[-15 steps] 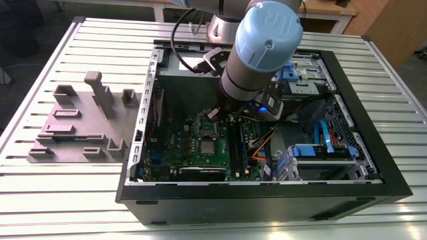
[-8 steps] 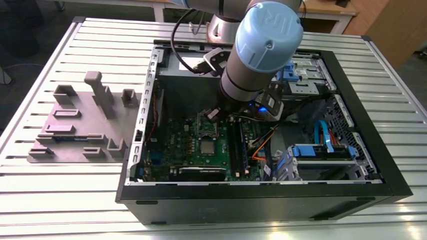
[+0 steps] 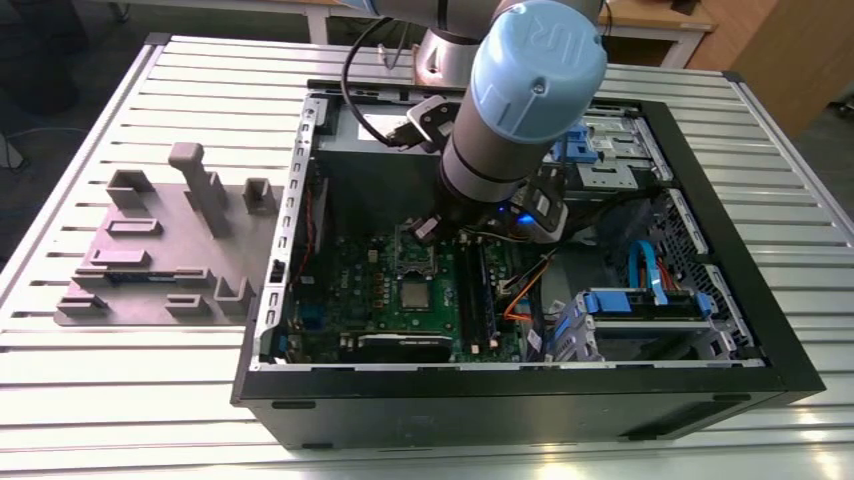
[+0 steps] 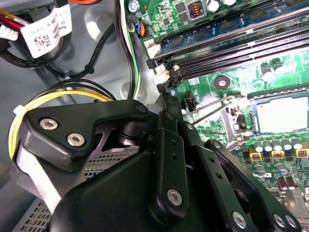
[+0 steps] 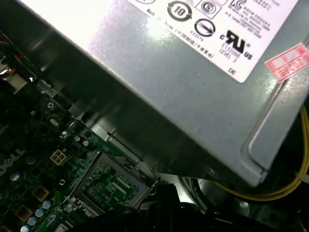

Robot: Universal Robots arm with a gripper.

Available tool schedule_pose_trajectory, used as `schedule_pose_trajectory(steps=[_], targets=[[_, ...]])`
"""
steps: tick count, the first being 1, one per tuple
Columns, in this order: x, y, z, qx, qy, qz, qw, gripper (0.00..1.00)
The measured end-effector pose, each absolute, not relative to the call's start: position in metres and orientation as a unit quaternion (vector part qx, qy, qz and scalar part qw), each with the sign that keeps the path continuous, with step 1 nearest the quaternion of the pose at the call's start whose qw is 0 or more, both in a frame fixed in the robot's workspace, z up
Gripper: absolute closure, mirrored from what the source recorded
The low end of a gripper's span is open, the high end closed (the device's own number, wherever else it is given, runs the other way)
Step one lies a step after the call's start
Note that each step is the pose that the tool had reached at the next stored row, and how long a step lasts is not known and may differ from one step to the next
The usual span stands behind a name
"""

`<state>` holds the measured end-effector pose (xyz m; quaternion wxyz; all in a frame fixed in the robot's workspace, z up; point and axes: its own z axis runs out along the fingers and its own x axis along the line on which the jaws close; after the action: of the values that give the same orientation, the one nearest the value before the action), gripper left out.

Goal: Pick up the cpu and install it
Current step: 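Close the cpu cover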

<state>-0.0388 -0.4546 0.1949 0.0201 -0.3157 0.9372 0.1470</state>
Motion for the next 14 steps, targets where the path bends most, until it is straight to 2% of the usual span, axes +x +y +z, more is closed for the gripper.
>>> schedule_pose_trajectory(steps=[14], targets=[[-0.0414, -0.4556, 0.2004, -0.316, 0.938, 0.145, 0.019, 0.89]])
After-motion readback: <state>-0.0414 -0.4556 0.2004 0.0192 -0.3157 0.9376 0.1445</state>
